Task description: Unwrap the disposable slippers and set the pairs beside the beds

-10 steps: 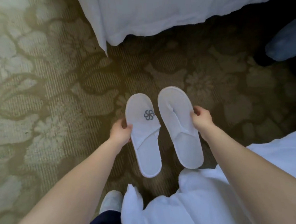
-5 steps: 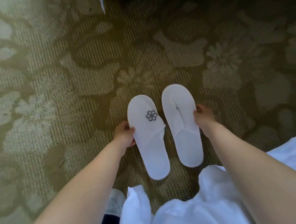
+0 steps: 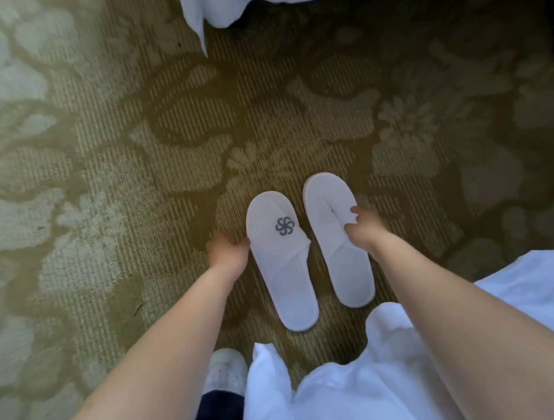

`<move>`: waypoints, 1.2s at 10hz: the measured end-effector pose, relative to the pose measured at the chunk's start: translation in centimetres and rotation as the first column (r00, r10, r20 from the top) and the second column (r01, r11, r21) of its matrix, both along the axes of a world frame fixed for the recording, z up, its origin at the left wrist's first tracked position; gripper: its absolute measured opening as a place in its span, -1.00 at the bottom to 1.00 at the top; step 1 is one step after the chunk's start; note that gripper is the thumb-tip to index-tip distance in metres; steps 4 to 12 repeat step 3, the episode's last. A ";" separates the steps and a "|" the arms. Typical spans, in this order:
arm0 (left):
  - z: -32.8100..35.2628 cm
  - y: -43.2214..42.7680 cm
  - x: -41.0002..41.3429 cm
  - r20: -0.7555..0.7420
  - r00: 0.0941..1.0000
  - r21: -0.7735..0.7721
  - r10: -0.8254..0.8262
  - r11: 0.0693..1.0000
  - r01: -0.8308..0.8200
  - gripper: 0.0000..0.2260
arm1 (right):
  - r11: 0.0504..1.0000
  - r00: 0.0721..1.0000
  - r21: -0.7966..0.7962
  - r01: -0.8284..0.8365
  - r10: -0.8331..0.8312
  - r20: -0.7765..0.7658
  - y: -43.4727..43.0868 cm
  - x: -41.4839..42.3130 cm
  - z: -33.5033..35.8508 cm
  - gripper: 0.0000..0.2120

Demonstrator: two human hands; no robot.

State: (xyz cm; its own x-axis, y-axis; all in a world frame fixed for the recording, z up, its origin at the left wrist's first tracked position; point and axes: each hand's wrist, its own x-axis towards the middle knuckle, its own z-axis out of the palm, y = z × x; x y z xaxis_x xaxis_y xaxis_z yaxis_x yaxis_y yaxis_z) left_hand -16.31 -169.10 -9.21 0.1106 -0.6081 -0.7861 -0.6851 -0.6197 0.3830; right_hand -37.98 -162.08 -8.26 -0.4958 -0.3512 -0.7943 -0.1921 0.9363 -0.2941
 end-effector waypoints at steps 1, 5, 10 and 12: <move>5.1 -1.0 0.0 -0.084 0.992 0.057 -0.098 0.993 0.103 -0.61 | 0.999 0.999 0.011 -0.049 0.049 0.016 -0.6 0.8 4.2 -0.53; 14.9 -1.7 -0.1 -0.153 0.936 0.128 -0.318 0.932 0.338 -0.72 | 0.996 0.986 0.003 -0.092 0.091 0.137 -1.1 3.0 12.9 -0.62; 14.9 -1.7 -0.1 -0.153 0.936 0.128 -0.318 0.932 0.338 -0.72 | 0.996 0.986 0.003 -0.092 0.091 0.137 -1.1 3.0 12.9 -0.62; 14.9 -1.7 -0.1 -0.153 0.936 0.128 -0.318 0.932 0.338 -0.72 | 0.996 0.986 0.003 -0.092 0.091 0.137 -1.1 3.0 12.9 -0.62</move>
